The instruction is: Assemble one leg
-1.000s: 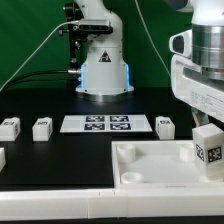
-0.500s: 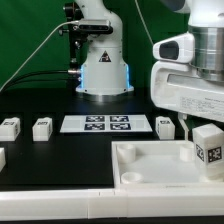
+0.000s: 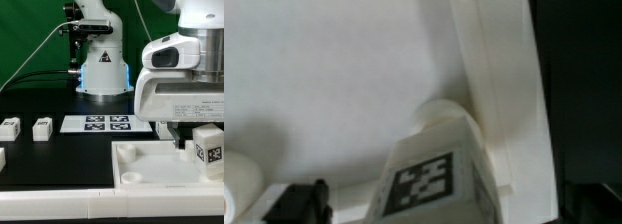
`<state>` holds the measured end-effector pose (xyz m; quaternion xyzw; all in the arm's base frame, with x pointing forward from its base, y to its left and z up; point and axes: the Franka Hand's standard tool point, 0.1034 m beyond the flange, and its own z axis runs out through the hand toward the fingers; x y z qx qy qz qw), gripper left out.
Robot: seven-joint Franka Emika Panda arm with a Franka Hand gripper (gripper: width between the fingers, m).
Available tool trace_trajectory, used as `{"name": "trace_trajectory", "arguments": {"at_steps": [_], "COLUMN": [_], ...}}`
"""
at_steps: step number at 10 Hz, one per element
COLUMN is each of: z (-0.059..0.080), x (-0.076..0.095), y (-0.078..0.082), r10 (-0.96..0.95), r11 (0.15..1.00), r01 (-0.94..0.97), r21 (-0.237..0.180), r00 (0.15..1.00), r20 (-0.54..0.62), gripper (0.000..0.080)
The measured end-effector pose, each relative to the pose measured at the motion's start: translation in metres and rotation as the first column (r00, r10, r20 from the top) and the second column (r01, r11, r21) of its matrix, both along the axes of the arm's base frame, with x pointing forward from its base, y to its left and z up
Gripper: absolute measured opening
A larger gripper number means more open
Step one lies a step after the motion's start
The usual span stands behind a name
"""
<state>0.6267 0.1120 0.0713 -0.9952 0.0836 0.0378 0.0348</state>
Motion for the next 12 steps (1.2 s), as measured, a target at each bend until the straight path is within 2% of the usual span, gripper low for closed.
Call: {"name": "trace_trajectory", "arguments": {"at_steps": [3,7,9,10,11,12], "z": [-0.0001,-0.0003,-0.0005,-0.0006,-0.0006,-0.0006], "x": [0.0001,-0.0001,-0.0002,-0.0002,-0.0002,-0.0002], "y": [-0.0013,-0.0012,-0.0012,-0.0012,-0.0012,-0.0012], "r10": [0.339,0.375,0.375,0.375,0.375,0.371], "r11": [0.941,0.927,0.927,0.927,0.927,0.928], "r01": [-0.340,-0.375,-0.375,-0.375,-0.375,-0.371], "r21": [0.010,0.012,0.012,0.012,0.012,0.012], "r00": [0.940,0.927,0.927,0.927,0.927,0.928], "r20": [0.027,0.030,0.029,0.029,0.029,0.029], "gripper": [0.0649,0.0649,0.0357,0.0357,0.0289,0.0289]}}
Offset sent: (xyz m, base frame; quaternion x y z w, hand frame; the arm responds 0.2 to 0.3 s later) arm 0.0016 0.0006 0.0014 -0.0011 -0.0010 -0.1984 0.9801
